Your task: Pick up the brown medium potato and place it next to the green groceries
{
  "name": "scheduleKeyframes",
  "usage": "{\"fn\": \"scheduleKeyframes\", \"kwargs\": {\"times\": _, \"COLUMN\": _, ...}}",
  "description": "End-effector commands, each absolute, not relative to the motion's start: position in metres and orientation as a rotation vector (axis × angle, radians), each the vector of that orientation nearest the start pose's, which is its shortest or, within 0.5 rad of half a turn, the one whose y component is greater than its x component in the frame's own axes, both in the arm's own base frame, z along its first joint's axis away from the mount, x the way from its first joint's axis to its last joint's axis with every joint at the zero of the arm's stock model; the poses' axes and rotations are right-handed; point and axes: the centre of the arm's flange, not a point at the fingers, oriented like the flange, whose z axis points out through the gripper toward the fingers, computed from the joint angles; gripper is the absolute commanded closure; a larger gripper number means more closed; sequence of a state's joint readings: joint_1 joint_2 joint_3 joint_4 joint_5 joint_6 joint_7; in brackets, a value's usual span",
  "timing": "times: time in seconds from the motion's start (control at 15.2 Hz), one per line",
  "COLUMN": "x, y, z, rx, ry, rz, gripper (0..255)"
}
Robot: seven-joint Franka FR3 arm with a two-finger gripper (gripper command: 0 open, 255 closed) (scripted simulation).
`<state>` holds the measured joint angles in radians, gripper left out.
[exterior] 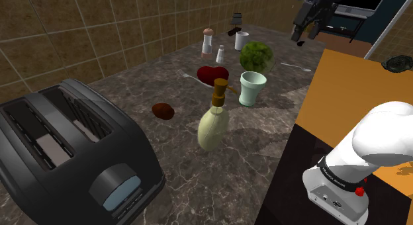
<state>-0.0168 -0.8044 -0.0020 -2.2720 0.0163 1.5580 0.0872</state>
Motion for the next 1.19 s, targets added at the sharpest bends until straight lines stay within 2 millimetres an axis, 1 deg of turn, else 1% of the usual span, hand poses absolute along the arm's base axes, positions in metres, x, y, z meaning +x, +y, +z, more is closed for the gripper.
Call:
{"fn": "scheduleKeyframes", "kwargs": {"times": 0.0, "x": 0.3, "y": -0.004, "z": 0.635, "rx": -3.113, "ry": 0.163, "rz": -0.14, "gripper": 0}}
{"fn": "scheduleKeyframes", "kwargs": {"times": 0.59, "x": 0.379, "y": 0.065, "z": 0.579, "rx": -3.126, "ry": -0.126, "rz": -0.158, "gripper": 0}}
{"fn": "scheduleKeyframes", "kwargs": {"times": 1.12, "x": 0.437, "y": 0.136, "z": 0.53, "rx": -3.116, "ry": -0.384, "rz": -0.174, "gripper": 0}}
